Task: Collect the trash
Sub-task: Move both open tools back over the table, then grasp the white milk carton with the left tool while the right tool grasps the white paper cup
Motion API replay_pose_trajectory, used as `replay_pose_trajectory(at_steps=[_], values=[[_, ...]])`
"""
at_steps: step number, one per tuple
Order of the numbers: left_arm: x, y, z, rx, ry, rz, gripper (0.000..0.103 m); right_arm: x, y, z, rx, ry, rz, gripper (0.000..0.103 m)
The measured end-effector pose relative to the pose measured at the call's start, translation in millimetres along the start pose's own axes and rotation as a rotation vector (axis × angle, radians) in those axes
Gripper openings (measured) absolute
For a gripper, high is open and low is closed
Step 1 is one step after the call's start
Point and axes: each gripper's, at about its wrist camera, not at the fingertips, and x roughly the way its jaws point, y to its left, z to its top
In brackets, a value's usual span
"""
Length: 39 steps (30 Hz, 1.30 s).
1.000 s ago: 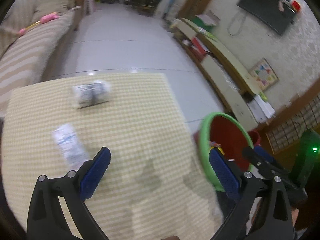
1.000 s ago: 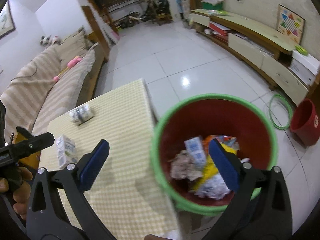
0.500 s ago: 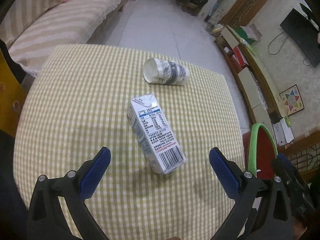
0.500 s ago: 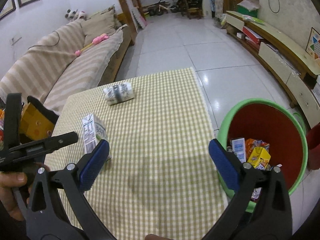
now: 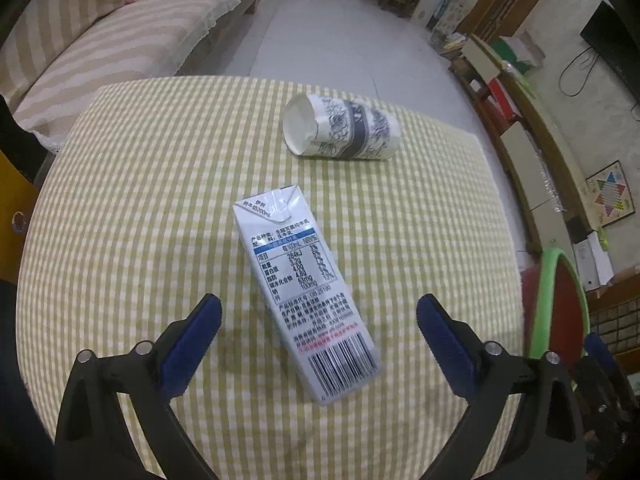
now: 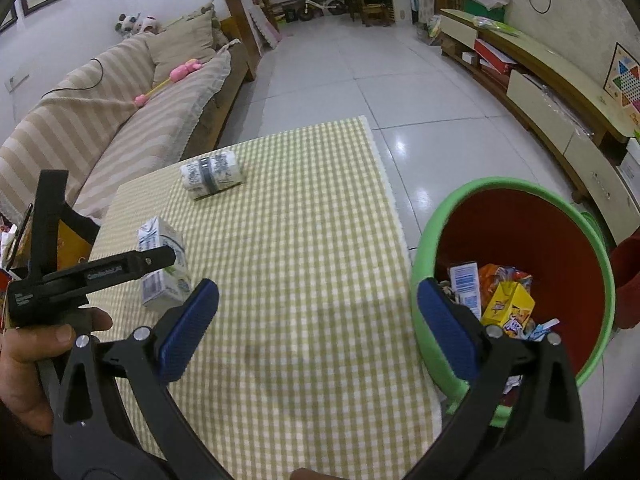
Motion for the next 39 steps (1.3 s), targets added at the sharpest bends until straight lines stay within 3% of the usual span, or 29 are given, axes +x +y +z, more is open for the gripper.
replay_pose_trajectory(at_steps=[4, 6, 7, 15, 25, 32, 39], values=[[14, 0, 2, 0.007, 0.031, 0.015, 0.080, 9, 2, 1, 0.002, 0.009, 0.003, 0.098], [19, 1, 2, 0.011, 0.049, 0.013, 0.064, 14, 5, 2, 0.002, 0.014, 0.007, 0.098], [21, 2, 2, 0.012, 0.054, 0.006, 0.062, 17, 7, 2, 0.003, 0.019, 0.010, 0.098], [11, 17, 1, 0.074, 0.020, -0.045, 0.038, 41, 31, 12, -0.025, 0.035, 0.035, 0.098], [-27, 86, 12, 0.090, -0.054, -0.003, 0.037, 84, 94, 39, -0.109, 0.051, 0.083, 0.098], [-36, 137, 11, 0.040, -0.062, 0.002, 0.037, 127, 129, 71, -0.169, 0.069, 0.085, 0.098], [-27, 151, 7, -0.003, -0.063, -0.032, 0.037, 165, 143, 89, -0.194, 0.093, 0.075, 0.098]])
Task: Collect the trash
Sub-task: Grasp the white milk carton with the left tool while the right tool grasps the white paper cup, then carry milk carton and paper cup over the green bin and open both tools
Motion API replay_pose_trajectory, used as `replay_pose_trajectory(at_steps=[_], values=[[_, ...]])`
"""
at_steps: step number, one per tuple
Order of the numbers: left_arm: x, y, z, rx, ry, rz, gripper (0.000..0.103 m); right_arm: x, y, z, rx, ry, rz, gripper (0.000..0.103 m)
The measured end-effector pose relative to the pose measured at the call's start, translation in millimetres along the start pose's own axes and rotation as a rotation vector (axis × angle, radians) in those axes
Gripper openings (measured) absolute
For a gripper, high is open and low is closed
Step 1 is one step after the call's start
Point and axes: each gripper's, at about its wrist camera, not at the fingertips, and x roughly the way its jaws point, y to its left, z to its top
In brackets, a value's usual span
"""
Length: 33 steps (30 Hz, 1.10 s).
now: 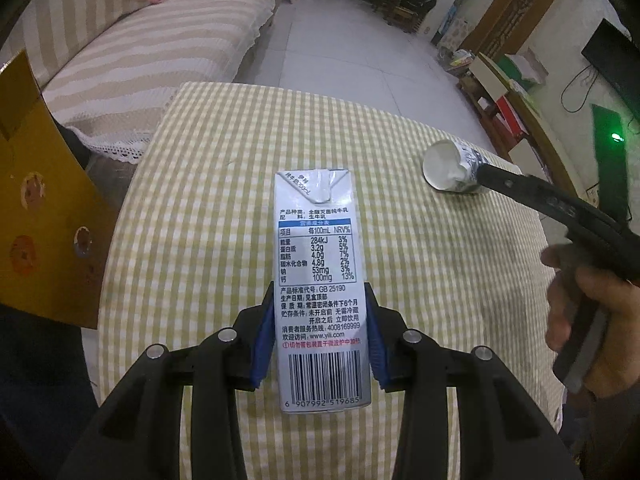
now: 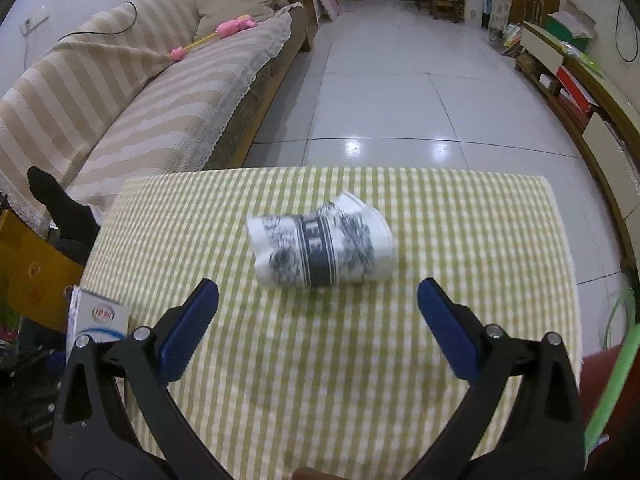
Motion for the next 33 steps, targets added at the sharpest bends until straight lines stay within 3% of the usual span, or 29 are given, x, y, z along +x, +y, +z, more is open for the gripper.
replay_pose_trajectory(at_steps=[9, 11, 16, 33], values=[[-4, 3, 3, -0.008, -0.020, -0.031, 0.036, 26, -1, 9, 0.011, 0.016, 0.013, 0.097], [-3, 3, 3, -0.007, -0.019, -0.034, 0.036, 29, -1, 9, 0.003, 0.029, 0.006, 0.081], [-1, 0, 3, 0.000, -0.014, -0.034, 0.036, 23, 2, 6, -0.014, 0.026, -0.002, 0.081], [-50, -53, -6, 0.074, -0.058, -0.053, 0.036, -88, -16, -39, 0.025, -0.080, -0.027, 0.081]])
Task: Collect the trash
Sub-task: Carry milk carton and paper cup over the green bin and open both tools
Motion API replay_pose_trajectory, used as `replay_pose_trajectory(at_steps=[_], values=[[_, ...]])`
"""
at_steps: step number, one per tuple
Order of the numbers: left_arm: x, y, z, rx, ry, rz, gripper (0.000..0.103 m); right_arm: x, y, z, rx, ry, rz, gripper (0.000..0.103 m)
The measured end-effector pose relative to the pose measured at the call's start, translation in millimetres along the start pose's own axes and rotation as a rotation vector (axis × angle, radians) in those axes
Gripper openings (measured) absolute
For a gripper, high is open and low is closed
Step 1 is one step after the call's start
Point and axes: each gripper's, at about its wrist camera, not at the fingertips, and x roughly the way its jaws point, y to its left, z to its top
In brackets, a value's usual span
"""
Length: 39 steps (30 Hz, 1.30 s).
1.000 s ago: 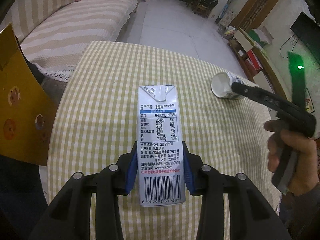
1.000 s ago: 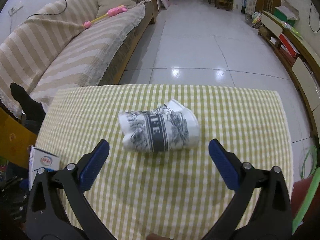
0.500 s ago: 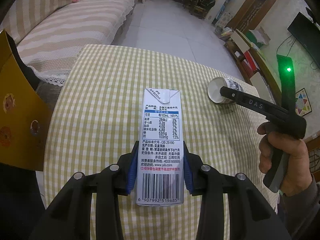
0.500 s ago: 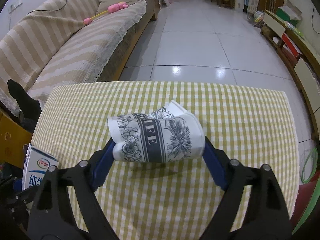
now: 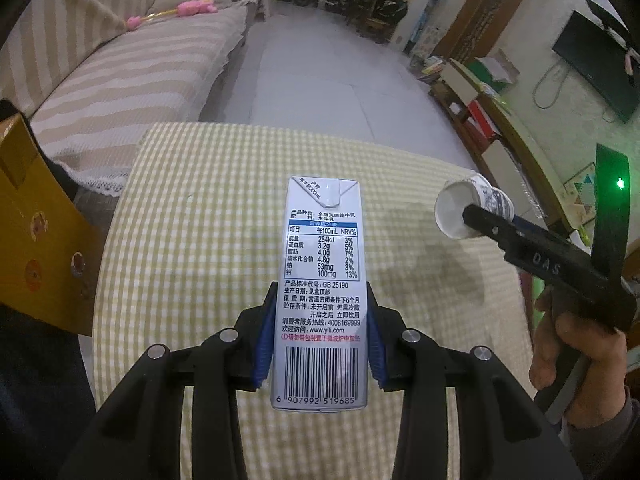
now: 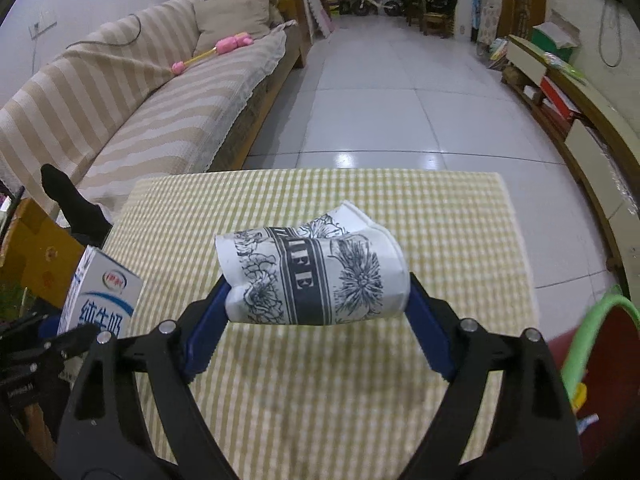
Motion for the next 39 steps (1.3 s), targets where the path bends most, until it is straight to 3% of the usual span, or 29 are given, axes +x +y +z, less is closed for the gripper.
replay_pose_trajectory(at_steps=[17, 32, 39], values=[[-39, -117, -9, 0.160, -0.028, -0.080, 0.036, -107, -76, -42, 0.138, -0.104, -0.060, 0.081], [-12, -238, -13, 0.323, 0.009, -0.197, 0.036, -162, -190, -78, 0.295, -0.154, -0.190, 0.081], [12, -298, -23, 0.398, 0.063, -0.311, 0.036, -174, -239, -104, 0.356, -0.143, -0.241, 0.081]])
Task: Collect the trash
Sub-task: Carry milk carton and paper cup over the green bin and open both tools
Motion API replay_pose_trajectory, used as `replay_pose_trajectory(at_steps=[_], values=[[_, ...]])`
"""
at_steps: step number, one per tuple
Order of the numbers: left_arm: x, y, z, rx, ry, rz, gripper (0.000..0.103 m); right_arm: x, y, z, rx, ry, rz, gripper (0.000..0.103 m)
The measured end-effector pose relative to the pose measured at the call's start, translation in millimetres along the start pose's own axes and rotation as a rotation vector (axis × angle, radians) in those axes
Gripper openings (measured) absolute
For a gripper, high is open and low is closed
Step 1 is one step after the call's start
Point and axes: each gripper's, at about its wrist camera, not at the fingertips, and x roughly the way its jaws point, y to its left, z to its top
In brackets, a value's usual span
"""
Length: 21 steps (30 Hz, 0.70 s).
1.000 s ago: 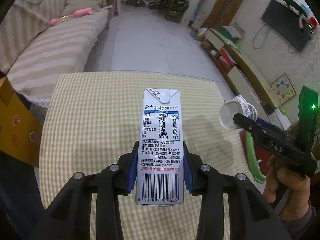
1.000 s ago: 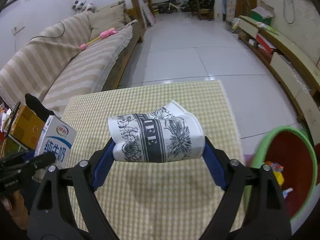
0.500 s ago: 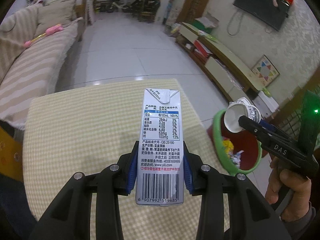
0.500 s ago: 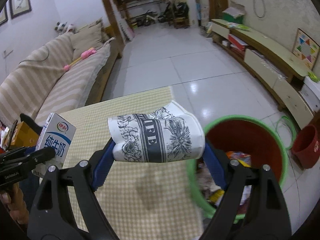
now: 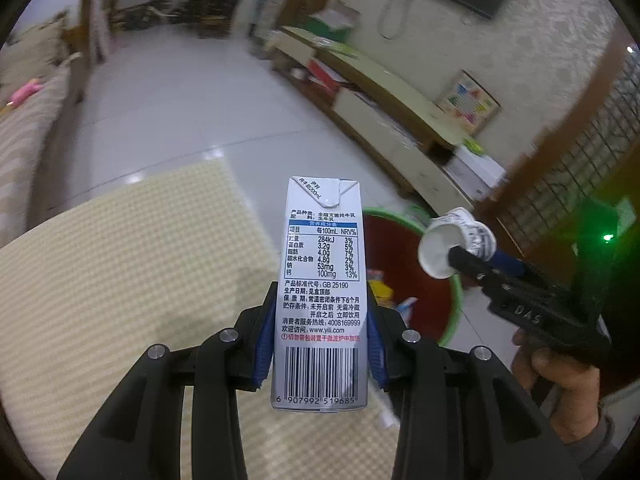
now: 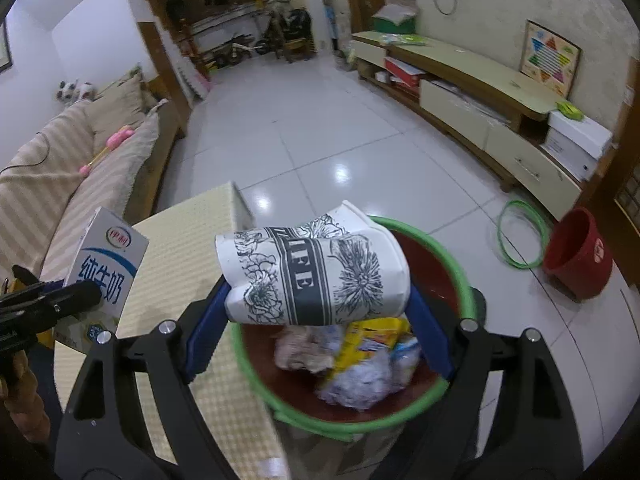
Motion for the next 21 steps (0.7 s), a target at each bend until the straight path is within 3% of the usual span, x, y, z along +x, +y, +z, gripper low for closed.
replay_pose_trajectory(at_steps=[7, 21], values=[[42, -35, 9, 0.041, 0.059, -0.085, 0.036, 6, -35, -12, 0.044, 0.023, -0.027, 0.081], [88, -56, 14, 0.061, 0.120, -0.069, 0.036, 22, -49, -15, 0.065, 0.045, -0.015, 0.081]])
